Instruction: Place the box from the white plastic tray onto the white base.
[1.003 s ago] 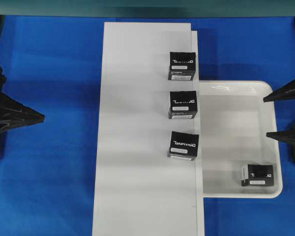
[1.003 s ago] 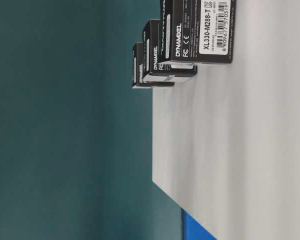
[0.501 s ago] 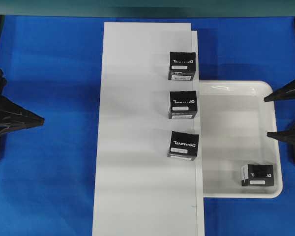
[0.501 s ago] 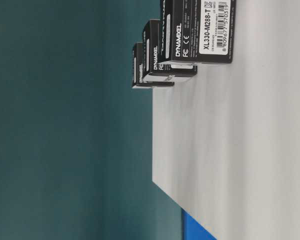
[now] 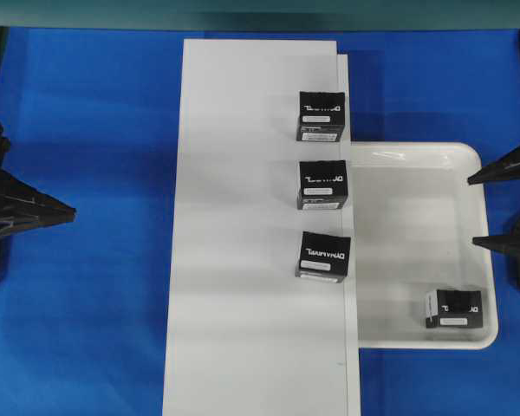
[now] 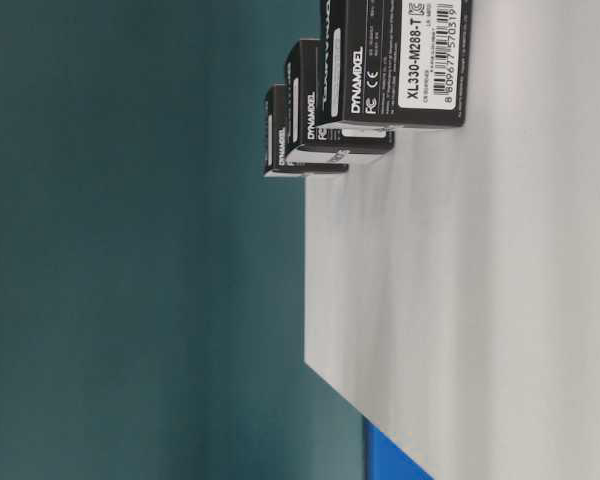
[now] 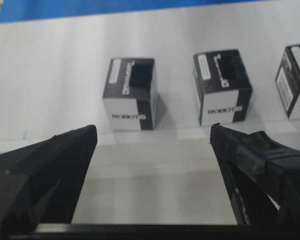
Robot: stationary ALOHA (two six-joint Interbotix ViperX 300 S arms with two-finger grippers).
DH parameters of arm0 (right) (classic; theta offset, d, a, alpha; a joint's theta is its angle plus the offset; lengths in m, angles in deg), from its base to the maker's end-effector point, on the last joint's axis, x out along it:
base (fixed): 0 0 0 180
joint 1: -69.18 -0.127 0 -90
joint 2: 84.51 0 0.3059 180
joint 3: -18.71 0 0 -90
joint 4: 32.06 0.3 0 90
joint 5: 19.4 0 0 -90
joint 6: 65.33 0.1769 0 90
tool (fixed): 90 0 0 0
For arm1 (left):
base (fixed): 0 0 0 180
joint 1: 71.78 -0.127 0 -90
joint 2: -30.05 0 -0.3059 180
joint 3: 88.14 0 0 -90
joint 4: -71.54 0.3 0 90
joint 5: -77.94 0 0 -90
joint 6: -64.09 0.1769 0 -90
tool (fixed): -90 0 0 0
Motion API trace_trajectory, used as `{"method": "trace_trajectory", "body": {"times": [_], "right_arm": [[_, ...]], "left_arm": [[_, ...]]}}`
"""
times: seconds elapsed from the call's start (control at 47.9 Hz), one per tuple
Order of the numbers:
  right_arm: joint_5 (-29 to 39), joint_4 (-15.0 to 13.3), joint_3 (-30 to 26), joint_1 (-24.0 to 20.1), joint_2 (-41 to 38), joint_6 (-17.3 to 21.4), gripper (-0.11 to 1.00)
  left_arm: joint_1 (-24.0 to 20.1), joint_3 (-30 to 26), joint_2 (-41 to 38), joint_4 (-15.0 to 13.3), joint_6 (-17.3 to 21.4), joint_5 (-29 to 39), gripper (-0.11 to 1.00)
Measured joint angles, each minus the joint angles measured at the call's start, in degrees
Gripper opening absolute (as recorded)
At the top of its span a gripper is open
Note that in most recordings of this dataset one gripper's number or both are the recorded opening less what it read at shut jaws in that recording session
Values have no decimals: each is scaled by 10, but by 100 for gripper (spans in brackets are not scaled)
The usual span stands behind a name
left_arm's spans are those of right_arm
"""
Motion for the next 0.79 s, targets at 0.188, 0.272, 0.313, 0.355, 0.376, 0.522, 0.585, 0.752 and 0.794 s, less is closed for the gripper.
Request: {"method": "trace_trajectory", "body": {"times": [0.188, 0.272, 0.313, 0.355, 0.376, 0.522, 0.585, 0.752, 0.794], "right_arm": [[1, 0, 4, 0, 10, -1, 98], [1, 0, 4, 1, 11, 0, 98], [1, 0, 4, 0, 12, -1, 98], [0, -1, 5, 1, 12, -1, 98], [1, -1, 5, 1, 12, 0, 98], [0, 0, 5, 1, 12, -1, 98], [1, 0, 6, 0, 12, -1, 98], [0, -1, 9, 0, 12, -1, 98], [0, -1, 9, 0, 12, -1, 98]], "left_arm": [[0, 0, 0, -1, -1, -2, -7], [0, 0, 0, -1, -1, -3, -7], [0, 0, 0, -1, -1, -3, -7], [0, 0, -1, 0, -2, -3, -7], [0, 0, -1, -1, -4, -3, -7], [0, 6, -1, -1, -17, -3, -7], [0, 12, -1, -1, -25, -3, -7], [0, 22, -1, 0, -41, -3, -7], [0, 22, -1, -1, -41, -3, -7]]}}
